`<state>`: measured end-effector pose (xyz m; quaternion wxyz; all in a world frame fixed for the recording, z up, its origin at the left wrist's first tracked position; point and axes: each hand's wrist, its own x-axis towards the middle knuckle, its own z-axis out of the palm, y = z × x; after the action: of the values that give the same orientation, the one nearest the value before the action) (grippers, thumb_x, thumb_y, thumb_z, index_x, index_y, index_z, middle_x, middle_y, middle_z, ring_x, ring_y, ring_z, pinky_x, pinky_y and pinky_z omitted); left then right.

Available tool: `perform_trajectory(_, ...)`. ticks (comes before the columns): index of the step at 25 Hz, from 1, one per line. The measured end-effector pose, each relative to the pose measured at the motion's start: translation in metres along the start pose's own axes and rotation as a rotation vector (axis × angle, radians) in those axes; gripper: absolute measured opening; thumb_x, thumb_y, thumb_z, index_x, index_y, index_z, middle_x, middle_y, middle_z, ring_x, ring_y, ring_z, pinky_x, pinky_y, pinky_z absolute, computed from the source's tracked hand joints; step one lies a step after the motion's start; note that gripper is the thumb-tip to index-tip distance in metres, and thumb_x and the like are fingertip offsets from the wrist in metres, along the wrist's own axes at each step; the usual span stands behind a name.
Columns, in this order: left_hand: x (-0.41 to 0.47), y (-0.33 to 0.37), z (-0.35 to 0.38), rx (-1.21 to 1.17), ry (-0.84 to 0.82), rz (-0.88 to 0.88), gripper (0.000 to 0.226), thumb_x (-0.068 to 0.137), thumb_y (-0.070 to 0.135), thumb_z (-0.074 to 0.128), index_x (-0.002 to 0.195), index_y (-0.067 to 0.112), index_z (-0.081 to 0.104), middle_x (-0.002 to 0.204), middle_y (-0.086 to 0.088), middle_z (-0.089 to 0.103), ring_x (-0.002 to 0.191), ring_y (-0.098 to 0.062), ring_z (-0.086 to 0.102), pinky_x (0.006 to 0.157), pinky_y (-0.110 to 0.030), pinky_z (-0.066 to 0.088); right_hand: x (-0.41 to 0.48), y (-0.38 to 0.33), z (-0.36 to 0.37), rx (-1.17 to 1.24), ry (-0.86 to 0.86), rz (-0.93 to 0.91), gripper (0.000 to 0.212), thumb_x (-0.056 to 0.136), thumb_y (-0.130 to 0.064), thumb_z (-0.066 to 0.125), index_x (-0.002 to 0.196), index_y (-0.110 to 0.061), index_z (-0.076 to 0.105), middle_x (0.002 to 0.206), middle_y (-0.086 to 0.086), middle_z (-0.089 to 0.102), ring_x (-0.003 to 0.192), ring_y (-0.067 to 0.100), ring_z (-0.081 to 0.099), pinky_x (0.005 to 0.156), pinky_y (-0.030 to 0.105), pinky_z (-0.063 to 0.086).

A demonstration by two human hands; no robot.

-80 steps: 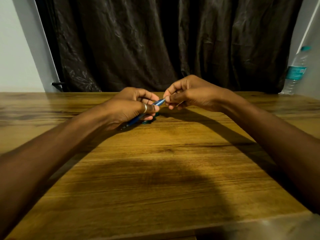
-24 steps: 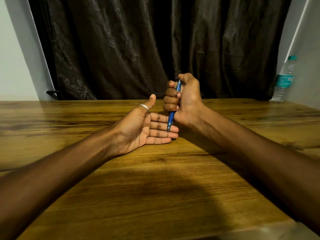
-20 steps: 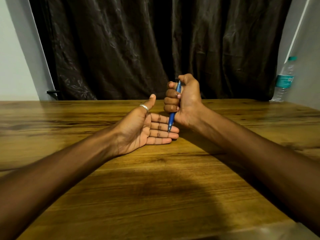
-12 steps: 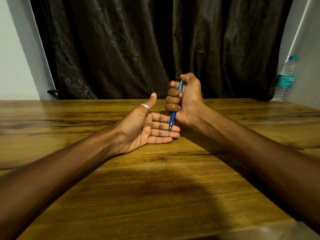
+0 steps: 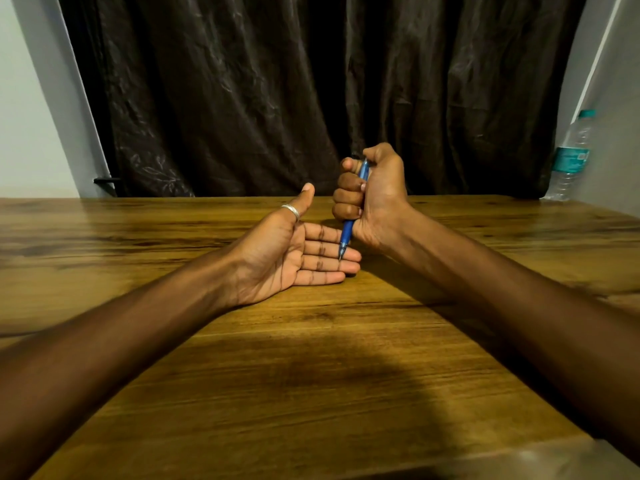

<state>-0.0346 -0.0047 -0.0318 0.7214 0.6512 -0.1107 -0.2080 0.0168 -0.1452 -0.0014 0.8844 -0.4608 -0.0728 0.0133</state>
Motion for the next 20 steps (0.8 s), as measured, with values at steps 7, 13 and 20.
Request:
perform_trajectory(7, 0.0005, 0.0000, -0.0010, 0.014, -0.008, -0.002, 0.088, 0.093, 0.071, 0.029, 0.128, -0.004, 0.058, 0.119, -0.024, 0.072, 0.113, -0.032, 0.070, 0.103, -0.043, 0.051, 0.0015, -0.0009, -0.0003, -0.018, -0.003, 0.002, 0.038, 0.098, -0.037, 0.032, 0.069, -0.017, 0.046, 0.047, -0.007, 0.026, 0.036, 0.008, 0.018, 0.035, 0.017, 0.015)
perform_trajectory(13, -0.0005, 0.0006, -0.0005, 0.016, -0.010, 0.000, 0.086, 0.094, 0.071, 0.030, 0.129, -0.003, 0.056, 0.119, -0.024, 0.071, 0.113, -0.033, 0.069, 0.104, -0.044, 0.049, 0.0009, -0.0016, -0.0014, -0.026, 0.006, -0.010, 0.037, 0.100, -0.037, 0.033, 0.072, -0.016, 0.047, 0.049, -0.007, 0.027, 0.039, 0.008, 0.019, 0.035, 0.019, 0.016)
perform_trajectory(20, -0.0013, 0.0008, 0.0013, 0.031, -0.013, -0.002, 0.085, 0.094, 0.069, 0.028, 0.128, -0.003, 0.057, 0.118, -0.025, 0.072, 0.113, -0.033, 0.070, 0.104, -0.044, 0.049, 0.0032, -0.0044, -0.0008, 0.020, 0.031, -0.010, 0.037, 0.099, -0.037, 0.033, 0.072, -0.016, 0.047, 0.047, -0.007, 0.026, 0.036, 0.008, 0.018, 0.034, 0.017, 0.015)
